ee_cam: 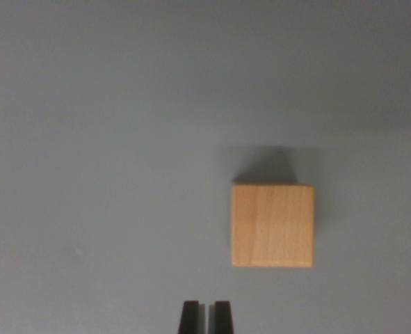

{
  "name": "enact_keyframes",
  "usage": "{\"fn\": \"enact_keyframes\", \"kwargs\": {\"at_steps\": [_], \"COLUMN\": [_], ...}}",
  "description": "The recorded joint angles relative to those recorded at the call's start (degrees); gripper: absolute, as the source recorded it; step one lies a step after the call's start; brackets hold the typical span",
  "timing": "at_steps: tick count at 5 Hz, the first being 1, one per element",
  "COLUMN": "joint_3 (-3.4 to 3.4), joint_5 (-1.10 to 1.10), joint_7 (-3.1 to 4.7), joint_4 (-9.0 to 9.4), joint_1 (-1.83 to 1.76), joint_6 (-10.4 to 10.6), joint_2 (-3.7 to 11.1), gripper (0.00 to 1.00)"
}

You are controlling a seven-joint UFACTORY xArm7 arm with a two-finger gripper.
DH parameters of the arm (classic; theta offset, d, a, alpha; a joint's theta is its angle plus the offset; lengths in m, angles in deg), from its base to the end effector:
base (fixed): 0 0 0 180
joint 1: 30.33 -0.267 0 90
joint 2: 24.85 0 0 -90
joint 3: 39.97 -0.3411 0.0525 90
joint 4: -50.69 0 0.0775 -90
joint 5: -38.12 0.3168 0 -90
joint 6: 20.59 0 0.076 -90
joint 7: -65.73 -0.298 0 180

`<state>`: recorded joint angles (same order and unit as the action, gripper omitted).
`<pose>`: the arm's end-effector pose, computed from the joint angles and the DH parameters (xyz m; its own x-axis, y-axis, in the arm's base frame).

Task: Push wooden cube

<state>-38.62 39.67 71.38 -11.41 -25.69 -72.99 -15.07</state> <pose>0.4813 -0.0456 0.1639 0.9998 -0.0221 0.0003 -0.0221 -0.9996 -0.0175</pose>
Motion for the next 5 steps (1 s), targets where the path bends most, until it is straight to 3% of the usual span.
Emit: {"fn": "enact_keyframes", "kwargs": {"at_steps": [1,2,3,4,5], "joint_3": [0.0,0.28,0.28,0.54,0.54], "joint_5": [0.0,0.04,0.04,0.07,0.07], "joint_7": [0.0,0.52,0.52,1.01,1.01], "joint_4": [0.0,1.84,1.84,3.59,3.59], "joint_1": [0.0,0.29,0.29,0.56,0.56], "joint_6": [0.0,2.48,2.48,4.83,4.83], "joint_2": [0.0,0.79,0.79,1.55,1.55], "gripper": [0.0,0.0,0.0,0.0,0.0]}}
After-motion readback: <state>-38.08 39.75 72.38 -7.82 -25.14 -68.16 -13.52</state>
